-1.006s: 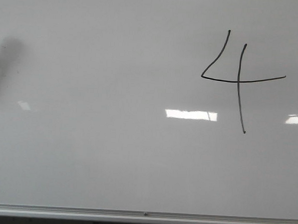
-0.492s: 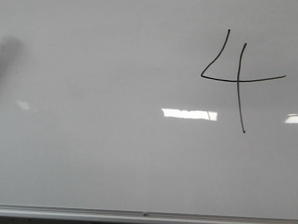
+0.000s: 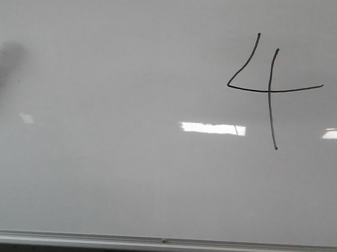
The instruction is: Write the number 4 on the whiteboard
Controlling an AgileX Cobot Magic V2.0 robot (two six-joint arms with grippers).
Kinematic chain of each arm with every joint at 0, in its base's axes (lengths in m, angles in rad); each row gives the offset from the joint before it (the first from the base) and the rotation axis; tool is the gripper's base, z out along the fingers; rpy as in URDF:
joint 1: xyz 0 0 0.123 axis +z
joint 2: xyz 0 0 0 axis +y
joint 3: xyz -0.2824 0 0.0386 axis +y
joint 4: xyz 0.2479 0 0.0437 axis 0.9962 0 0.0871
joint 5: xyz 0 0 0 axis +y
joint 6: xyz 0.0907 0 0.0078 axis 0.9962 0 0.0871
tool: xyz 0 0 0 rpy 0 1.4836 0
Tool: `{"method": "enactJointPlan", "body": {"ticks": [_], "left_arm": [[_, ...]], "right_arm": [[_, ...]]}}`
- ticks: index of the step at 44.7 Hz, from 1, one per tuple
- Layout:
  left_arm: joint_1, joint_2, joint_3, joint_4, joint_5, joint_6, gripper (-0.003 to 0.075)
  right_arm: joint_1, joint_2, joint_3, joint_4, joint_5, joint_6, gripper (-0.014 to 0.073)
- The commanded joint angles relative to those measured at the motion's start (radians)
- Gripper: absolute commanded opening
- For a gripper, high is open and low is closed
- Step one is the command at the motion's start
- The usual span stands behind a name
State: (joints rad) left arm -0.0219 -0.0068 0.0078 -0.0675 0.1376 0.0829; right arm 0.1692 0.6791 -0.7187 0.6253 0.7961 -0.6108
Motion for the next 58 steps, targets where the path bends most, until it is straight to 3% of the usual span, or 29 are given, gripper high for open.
{"method": "enactJointPlan", "body": {"ticks": [1,19,32,38,44,49,58], "left_arm": [[-0.001,-0.013,0.004,-0.004,-0.089,0.0,-0.002],[-0.001,-0.013,0.004,-0.004,-0.089,0.0,-0.002],[-0.001,-0.013,0.004,-0.004,-0.089,0.0,-0.002],[-0.001,-0.013,0.004,-0.004,-0.089,0.0,-0.002],[-0.001,-0.013,0.004,-0.004,-0.089,0.0,-0.002],[-0.001,-0.013,0.004,-0.004,-0.089,0.0,-0.002],[-0.001,-0.013,0.004,-0.004,-0.089,0.0,-0.002]], "right_arm": [[-0.007,-0.003,-0.023,0.032,-0.046,-0.002,-0.0063],[-0.007,-0.004,-0.013,0.001,-0.073,-0.004,-0.0063],[-0.016,-0.179,0.231,-0.088,-0.551,0.009,-0.0063],[-0.062,-0.3,0.377,-0.212,-0.655,0.178,-0.0063],[-0.126,-0.426,0.49,-0.422,-0.685,0.401,-0.0063],[-0.162,-0.512,0.567,-0.494,-0.685,0.486,-0.0063],[-0.166,-0.639,0.68,-0.503,-0.682,0.5,-0.0063]]}}
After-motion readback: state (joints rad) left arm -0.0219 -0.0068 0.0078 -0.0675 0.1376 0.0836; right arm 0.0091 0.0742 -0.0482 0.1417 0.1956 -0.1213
